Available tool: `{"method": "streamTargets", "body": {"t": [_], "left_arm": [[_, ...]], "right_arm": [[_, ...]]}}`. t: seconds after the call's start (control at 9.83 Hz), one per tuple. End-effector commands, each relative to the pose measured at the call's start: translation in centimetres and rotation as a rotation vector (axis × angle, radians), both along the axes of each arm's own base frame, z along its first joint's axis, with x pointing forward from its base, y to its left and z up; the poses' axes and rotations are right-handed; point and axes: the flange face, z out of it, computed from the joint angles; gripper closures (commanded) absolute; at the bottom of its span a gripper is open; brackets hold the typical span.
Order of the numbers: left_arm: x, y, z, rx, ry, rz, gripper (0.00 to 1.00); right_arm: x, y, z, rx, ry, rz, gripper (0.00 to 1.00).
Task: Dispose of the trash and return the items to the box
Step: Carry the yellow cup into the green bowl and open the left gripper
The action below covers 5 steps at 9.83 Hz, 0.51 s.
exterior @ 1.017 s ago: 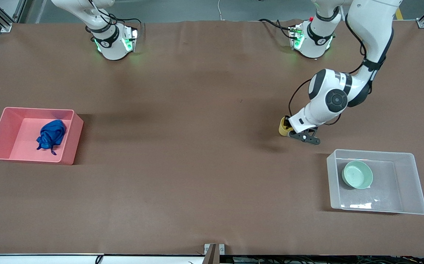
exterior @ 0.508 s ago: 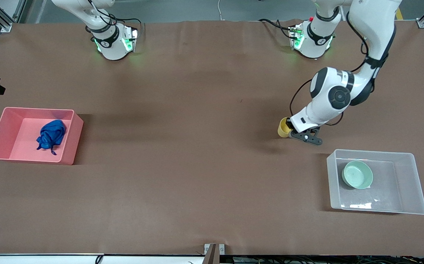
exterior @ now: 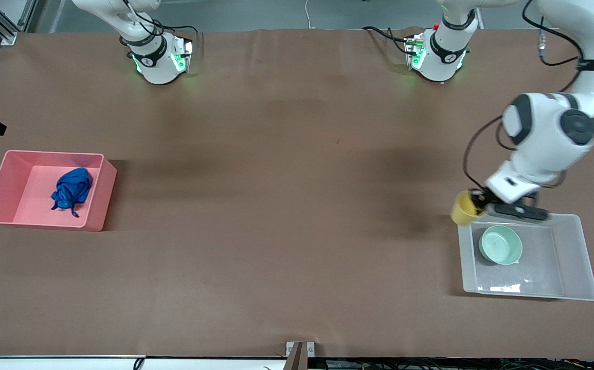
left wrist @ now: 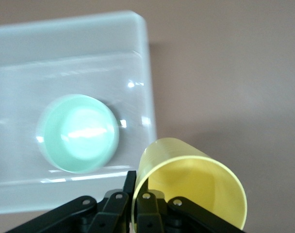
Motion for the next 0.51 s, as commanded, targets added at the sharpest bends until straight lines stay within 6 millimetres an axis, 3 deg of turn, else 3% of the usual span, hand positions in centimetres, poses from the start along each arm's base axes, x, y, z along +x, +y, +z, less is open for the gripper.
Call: {"method": "streamTargets", "body": {"t": [0.0, 0.2, 0.41], "left_arm": [[4.4, 2.3, -3.3, 0.019, 0.035, 0.024, 0.99], [6.4, 6.6, -6.3, 0.037, 0.05, 0.066, 0.99], [6.2, 7.7, -9.7, -0.008, 0.094, 0.091, 0.97]], "right_arm": [[-0.2, -0.1, 0.4, 0.005, -0.006, -0.001, 0.0], [-0.2, -0.2, 0.3, 0.005, -0.005, -0.002, 0.0], [-0.2, -0.6, 0.4, 0.006, -0.006, -0.01, 0.0]]}}
